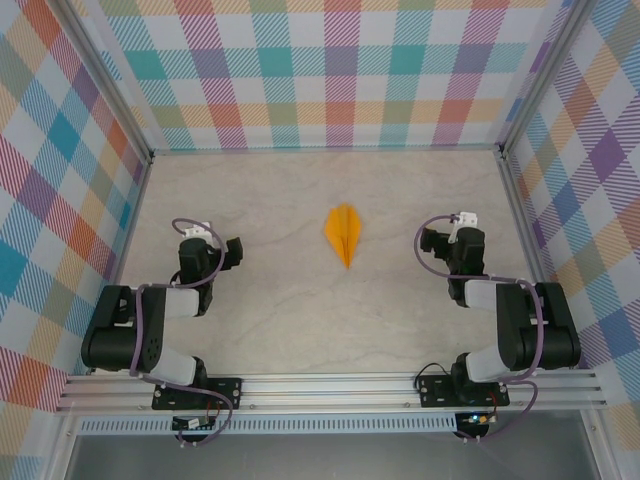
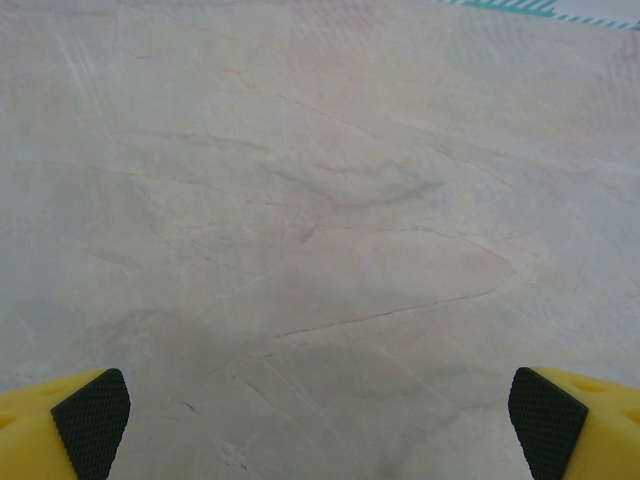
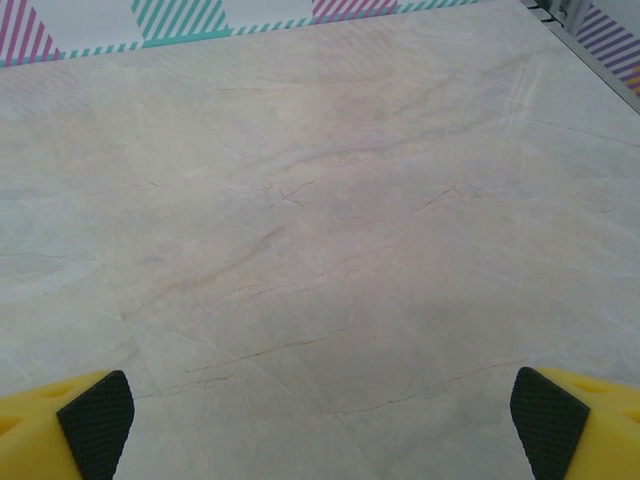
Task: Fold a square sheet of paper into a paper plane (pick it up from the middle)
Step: Reset both arms
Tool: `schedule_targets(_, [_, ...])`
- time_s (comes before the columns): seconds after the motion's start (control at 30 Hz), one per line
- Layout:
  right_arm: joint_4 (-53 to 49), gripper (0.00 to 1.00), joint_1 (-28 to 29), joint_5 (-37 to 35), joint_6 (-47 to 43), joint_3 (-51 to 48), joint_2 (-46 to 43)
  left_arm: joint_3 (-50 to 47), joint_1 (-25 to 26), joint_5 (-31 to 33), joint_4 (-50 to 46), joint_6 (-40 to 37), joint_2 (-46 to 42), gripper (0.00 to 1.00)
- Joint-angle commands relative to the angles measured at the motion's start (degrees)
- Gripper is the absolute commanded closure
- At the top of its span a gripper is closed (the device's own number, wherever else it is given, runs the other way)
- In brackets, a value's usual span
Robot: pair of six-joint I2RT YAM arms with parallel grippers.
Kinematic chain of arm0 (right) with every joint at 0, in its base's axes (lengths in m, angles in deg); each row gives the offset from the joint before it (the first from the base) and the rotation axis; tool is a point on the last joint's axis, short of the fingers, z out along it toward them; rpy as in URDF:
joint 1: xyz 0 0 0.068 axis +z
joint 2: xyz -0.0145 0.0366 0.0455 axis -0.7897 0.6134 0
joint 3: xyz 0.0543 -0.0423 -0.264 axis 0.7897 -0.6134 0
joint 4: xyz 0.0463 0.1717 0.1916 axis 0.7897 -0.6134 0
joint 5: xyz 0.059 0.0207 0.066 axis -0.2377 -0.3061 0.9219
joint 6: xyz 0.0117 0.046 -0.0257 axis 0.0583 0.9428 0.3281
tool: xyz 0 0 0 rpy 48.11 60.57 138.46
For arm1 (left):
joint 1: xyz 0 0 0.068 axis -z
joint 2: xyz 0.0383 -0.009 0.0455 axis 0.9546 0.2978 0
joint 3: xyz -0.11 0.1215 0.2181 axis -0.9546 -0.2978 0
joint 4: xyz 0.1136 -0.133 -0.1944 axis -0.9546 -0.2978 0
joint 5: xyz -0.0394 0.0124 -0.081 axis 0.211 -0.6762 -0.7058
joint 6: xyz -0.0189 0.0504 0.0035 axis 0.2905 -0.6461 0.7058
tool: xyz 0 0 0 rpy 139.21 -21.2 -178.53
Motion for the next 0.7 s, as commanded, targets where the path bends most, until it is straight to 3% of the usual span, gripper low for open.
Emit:
schedule_targets(0.0, [3.98, 0.00, -0.51, 3.69, -1.18, 0.39, 1.09, 1.93, -0.85, -1.26, 4.60, -0.62, 2.16, 0.00])
schedule_targets(0.1, [9.74, 0.00, -0.55, 4.90, -1.76, -1.51, 3.72, 2.58, -0.77, -2.34, 4.98, -1.22, 4.05, 0.00])
schedule_targets(0.37, [7.62, 0.00, -0.69, 4.77, -1.74, -0.54, 3.60, 3.10, 0.70, -0.67, 4.28, -2.58, 4.53, 0.00])
schedule_targets(0.67, [7.48, 0.00, -0.65, 4.77, -1.76, -0.46, 3.60, 4.09, 0.91, -3.02, 2.63, -3.77, 4.60, 0.00])
